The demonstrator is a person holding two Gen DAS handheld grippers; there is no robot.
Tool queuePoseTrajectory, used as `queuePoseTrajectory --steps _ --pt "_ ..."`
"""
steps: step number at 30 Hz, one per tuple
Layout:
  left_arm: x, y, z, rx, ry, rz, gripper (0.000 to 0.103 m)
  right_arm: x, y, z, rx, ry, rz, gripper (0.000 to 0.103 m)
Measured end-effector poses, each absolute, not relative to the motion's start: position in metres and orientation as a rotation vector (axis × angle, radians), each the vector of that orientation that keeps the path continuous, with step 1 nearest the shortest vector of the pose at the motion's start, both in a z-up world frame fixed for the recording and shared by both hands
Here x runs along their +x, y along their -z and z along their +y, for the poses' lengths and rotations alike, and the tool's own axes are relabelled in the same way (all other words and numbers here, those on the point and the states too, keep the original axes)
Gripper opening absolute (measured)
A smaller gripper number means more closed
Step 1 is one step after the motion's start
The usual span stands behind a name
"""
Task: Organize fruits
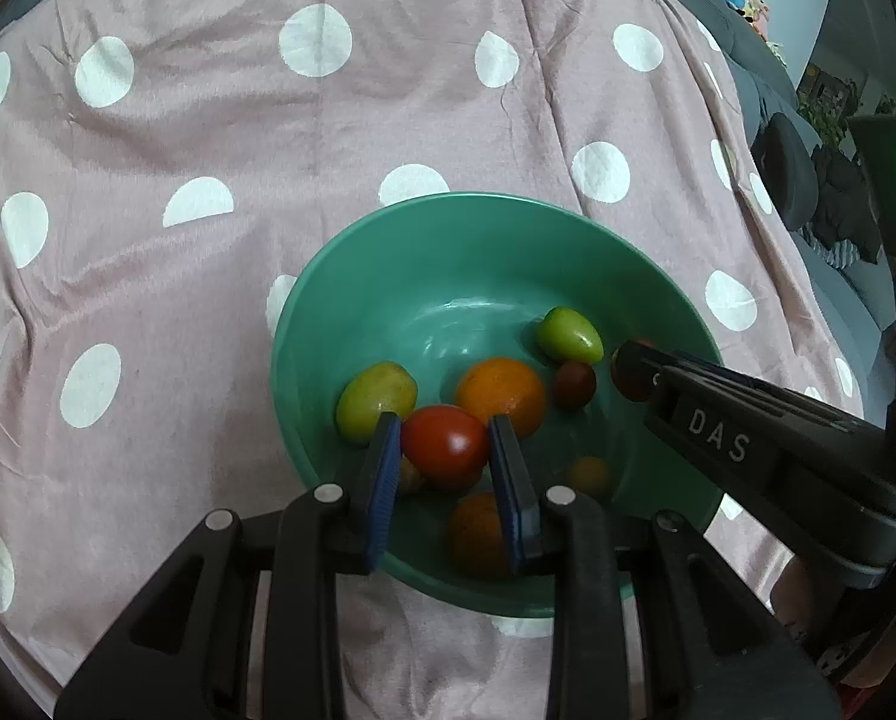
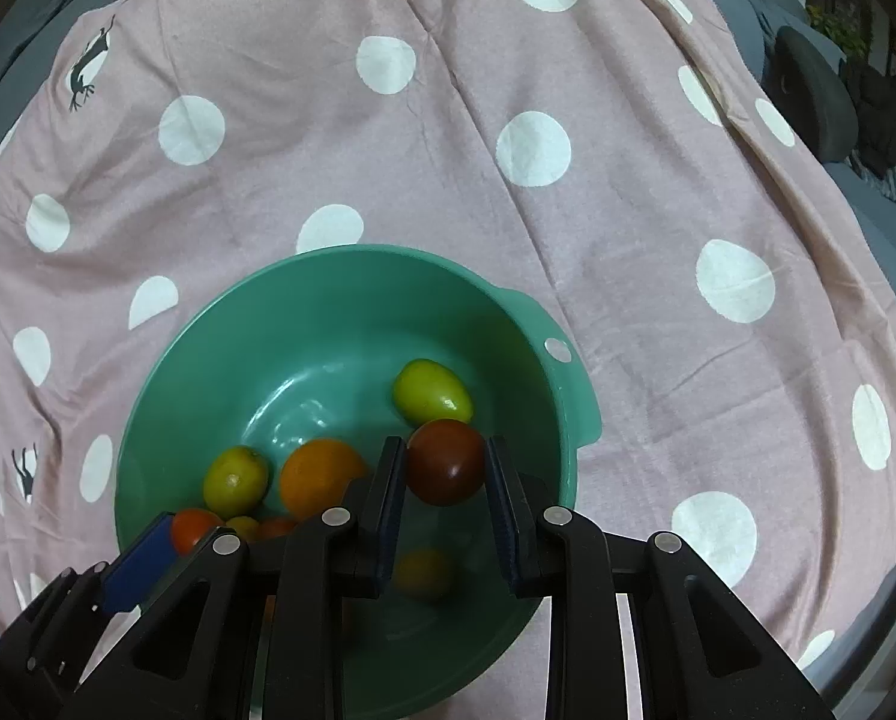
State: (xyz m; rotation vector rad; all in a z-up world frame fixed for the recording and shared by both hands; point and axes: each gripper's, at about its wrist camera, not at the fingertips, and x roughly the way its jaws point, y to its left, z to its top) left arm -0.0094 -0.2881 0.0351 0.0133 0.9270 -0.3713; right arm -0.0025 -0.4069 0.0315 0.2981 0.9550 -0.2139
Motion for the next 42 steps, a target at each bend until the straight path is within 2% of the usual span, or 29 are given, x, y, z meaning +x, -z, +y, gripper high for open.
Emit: queuePoseTrajectory --steps 9,10,12,13,14,15,16,27,29,42 --pt "-0.009 -0.037 -0.286 -0.016 0.386 0.937 0.03 -0.005 -0.034 -0.41 0.308 0.213 0.944 0.028" --pt "-0.009 -0.037 -0.286 -0.02 0.392 0.938 0.033 -0.005 -0.035 -0.41 0.309 0.213 0.94 0.028" --pt "-0.011 -0.041 -0.285 -0.03 0.403 0.925 0.046 -0.005 -0.037 -0.411 0.313 0.21 0.93 0.035" --pt "-0.012 -0.043 -0.285 -0.03 0.408 0.913 0.053 -0.005 -0.038 -0.41 0.314 0.209 0.929 0.044" --pt "-0.014 -0.046 -0.285 -0.026 0.407 0.9 0.062 -0.006 -0.039 -0.41 0.317 0.201 0.922 0.048" --pt "-0.015 -0.049 -0.285 -0.023 0.404 0.891 0.066 -0.006 -0.04 -0.41 0.318 0.198 0.916 0.055" --pt "-0.017 -0.053 -0.284 -0.017 0.401 0.878 0.07 -0.007 -0.042 -0.409 0.316 0.202 0.913 0.057" --pt "-0.034 -0.09 -0.259 0.004 0.35 0.761 0.093 -0.027 -0.075 -0.398 0.31 0.178 0.787 0.057" --pt "-0.036 -0.096 -0.252 -0.006 0.339 0.747 0.1 -0.032 -0.082 -0.396 0.308 0.168 0.762 0.057" --pt "-0.042 -0.096 -0.23 -0.047 0.307 0.755 0.102 -0.04 -0.098 -0.377 0.232 0.174 0.722 0.058"
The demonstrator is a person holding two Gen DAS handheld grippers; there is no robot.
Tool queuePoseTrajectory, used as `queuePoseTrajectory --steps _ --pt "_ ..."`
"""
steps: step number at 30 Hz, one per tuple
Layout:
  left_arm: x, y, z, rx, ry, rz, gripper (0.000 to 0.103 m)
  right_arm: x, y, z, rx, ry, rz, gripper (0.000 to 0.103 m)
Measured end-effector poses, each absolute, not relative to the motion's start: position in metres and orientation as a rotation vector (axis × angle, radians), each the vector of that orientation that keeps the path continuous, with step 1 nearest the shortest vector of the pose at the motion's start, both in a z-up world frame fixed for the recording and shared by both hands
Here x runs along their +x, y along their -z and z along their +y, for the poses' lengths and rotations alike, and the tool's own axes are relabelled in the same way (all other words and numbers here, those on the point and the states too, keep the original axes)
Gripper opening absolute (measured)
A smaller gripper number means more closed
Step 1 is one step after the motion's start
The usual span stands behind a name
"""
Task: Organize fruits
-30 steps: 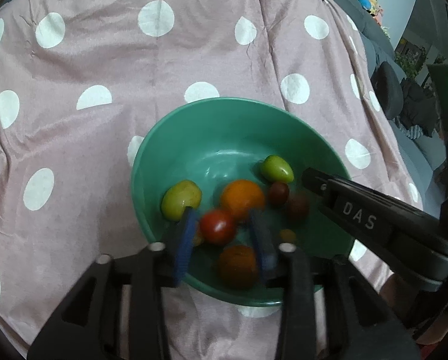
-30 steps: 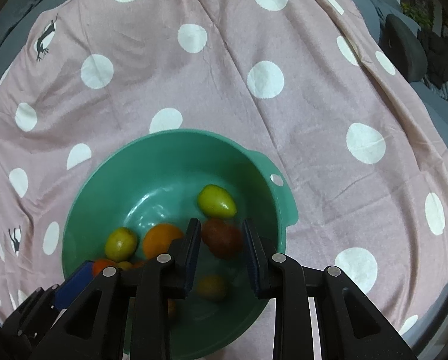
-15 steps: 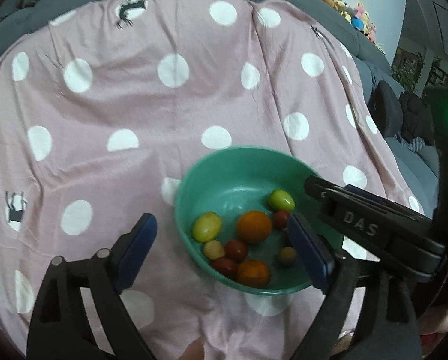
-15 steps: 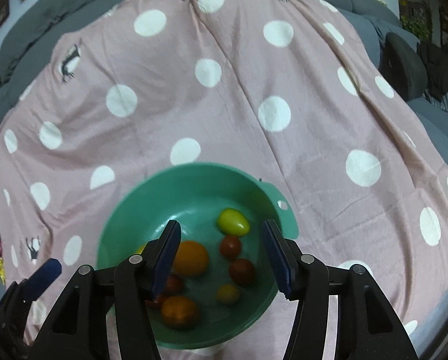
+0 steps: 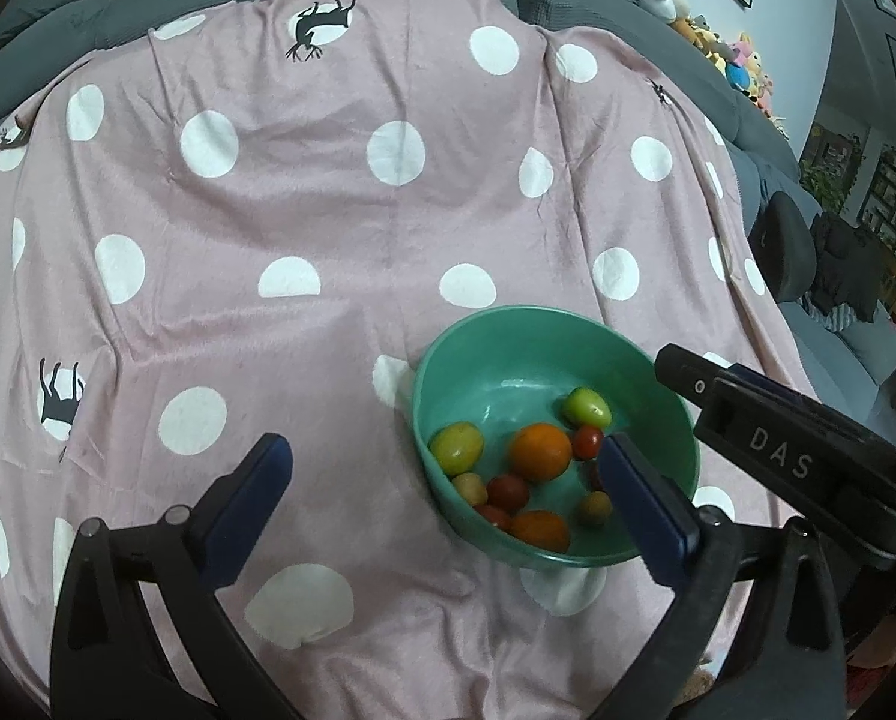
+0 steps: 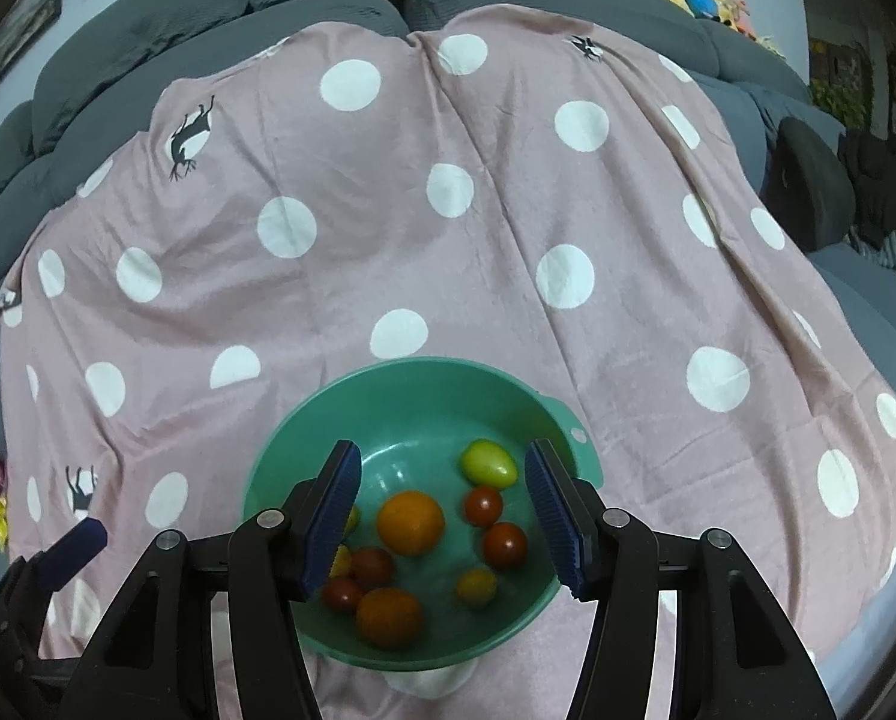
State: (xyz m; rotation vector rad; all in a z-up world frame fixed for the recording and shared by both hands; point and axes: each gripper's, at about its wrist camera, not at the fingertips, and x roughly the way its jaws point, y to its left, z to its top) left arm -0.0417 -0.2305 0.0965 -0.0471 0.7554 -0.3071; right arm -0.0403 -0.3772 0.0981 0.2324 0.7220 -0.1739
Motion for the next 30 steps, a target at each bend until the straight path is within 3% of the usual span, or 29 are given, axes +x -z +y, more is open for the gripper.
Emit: queuePoseTrajectory --steps 30 --pt "-0.046 -0.083 -0.228 -0.048 0.319 0.794 0.102 -0.039 -0.094 -0.372 0.198 0.211 0.743 0.058"
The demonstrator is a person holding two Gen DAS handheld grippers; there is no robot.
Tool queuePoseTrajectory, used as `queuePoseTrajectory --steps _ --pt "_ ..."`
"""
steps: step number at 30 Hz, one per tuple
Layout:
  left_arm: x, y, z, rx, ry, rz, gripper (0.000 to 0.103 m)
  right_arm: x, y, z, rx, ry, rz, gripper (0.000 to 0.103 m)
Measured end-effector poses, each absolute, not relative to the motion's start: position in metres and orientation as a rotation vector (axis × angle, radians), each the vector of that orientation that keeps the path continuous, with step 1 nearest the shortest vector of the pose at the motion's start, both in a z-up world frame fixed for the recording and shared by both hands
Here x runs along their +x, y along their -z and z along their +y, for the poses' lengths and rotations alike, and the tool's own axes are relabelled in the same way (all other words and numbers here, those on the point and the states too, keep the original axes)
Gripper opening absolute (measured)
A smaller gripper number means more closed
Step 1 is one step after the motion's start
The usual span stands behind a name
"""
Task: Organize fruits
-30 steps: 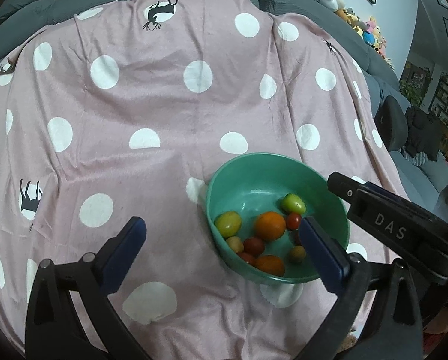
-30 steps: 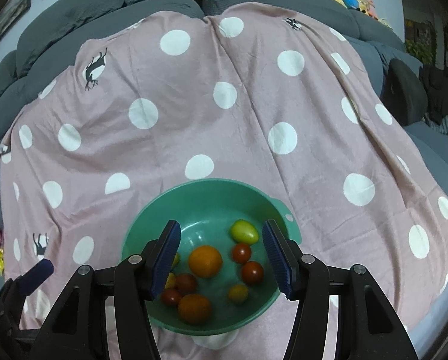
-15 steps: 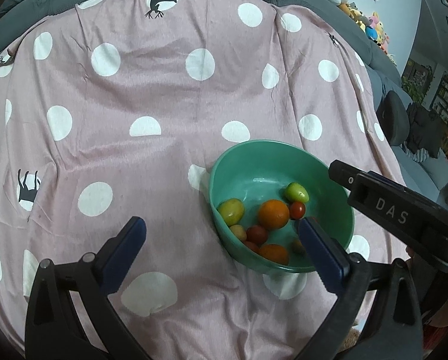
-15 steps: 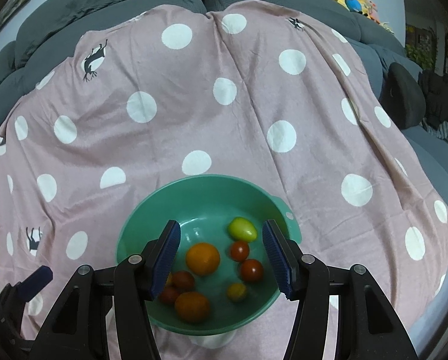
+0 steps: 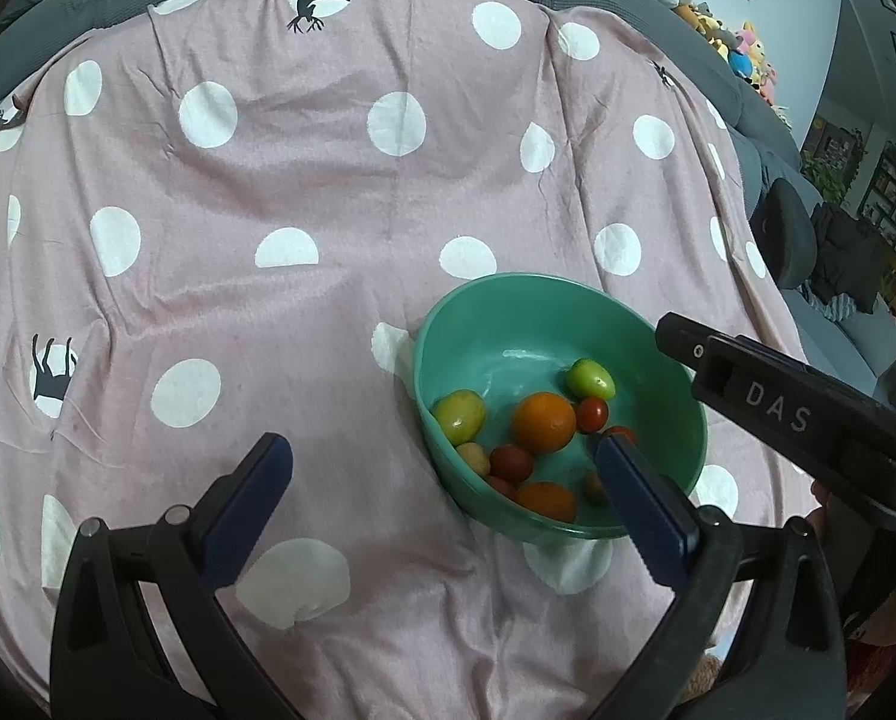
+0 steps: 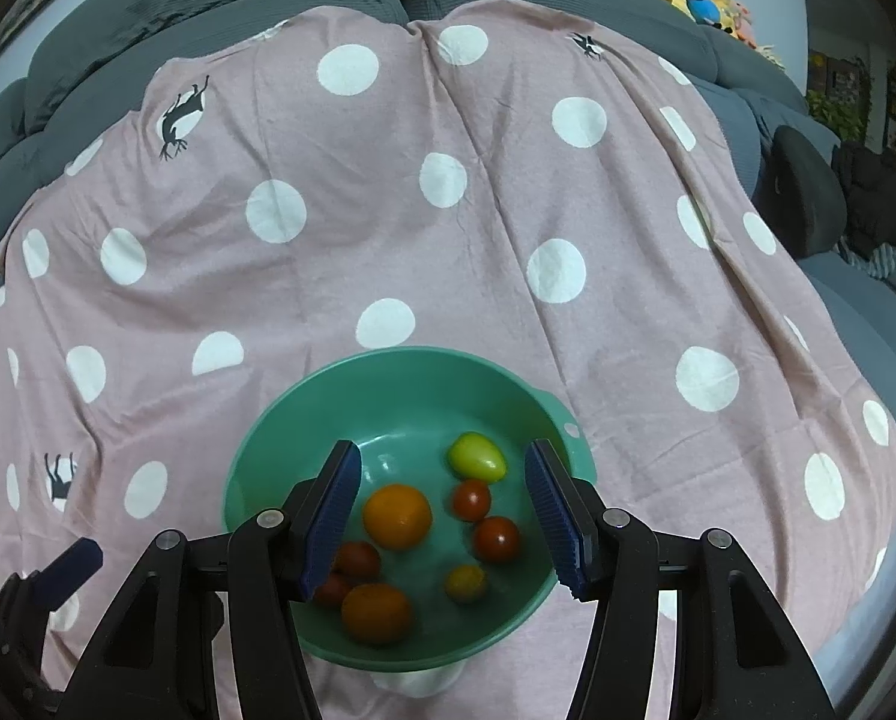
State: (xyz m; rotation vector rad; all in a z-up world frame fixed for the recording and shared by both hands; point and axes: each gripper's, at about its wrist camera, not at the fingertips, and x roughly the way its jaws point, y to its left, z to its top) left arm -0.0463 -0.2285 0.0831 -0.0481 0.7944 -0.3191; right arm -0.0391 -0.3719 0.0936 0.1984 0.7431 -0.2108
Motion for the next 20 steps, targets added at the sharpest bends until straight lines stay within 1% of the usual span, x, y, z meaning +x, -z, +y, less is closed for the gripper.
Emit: queuePoseTrajectory --steps 20 --pt "-0.0509 -0.0858 -0.2268 -0.042 0.326 0.784 0.102 -0.0399 -0.0941 -0.3688 0.178 0.221 0.745 0.058"
